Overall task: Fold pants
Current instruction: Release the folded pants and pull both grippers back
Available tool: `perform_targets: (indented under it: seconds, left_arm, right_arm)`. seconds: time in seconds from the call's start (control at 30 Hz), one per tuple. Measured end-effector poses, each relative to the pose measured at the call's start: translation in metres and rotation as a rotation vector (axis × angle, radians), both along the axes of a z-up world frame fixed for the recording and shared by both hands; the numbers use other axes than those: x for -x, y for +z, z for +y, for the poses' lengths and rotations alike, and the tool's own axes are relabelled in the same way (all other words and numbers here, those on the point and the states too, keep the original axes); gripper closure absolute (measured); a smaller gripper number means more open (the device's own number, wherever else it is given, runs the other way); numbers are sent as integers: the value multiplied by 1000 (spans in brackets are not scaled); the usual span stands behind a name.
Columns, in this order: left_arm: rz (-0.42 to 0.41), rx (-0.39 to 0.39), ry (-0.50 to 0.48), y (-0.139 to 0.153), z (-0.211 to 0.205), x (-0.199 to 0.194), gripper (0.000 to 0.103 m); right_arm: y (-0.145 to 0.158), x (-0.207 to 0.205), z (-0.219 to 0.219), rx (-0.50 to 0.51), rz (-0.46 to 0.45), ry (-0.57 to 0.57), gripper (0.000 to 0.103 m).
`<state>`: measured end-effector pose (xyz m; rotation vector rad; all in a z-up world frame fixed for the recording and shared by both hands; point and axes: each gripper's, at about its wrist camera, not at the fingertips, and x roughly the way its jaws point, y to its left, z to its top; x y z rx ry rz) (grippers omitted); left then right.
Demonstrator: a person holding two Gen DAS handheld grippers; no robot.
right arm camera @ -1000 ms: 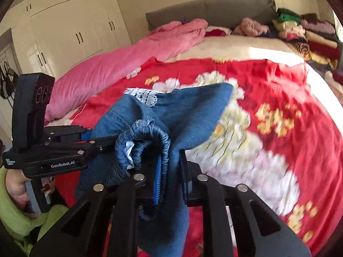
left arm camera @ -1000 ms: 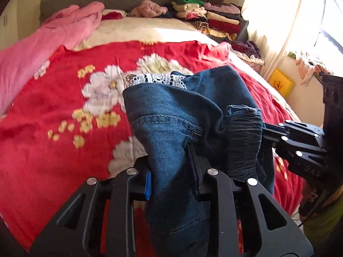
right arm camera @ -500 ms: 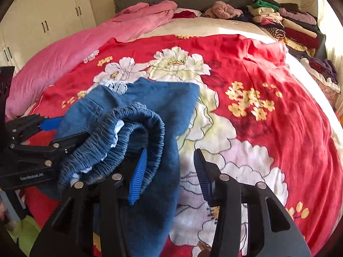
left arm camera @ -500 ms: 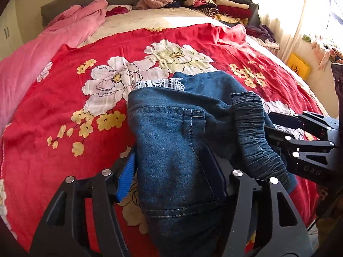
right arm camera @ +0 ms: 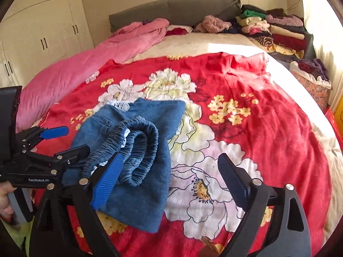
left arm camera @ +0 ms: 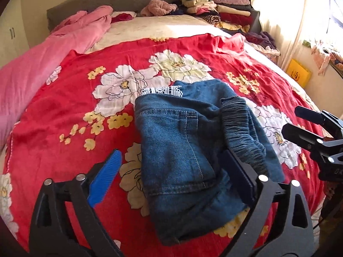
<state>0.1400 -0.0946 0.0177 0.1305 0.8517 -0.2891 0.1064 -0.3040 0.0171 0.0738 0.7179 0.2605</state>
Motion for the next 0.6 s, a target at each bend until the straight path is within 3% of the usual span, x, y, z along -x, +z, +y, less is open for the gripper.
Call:
perform_targets:
  seconds: [0.23,0.6]
  left_arm:
    - [-56,28,13,23,5,33,10]
    - [-93,84,53,40,19,87,10]
  right_arm:
    - [27,38,-8,-7,-95,-19,5]
    - [33,81,-13,-6,-114,-32,5]
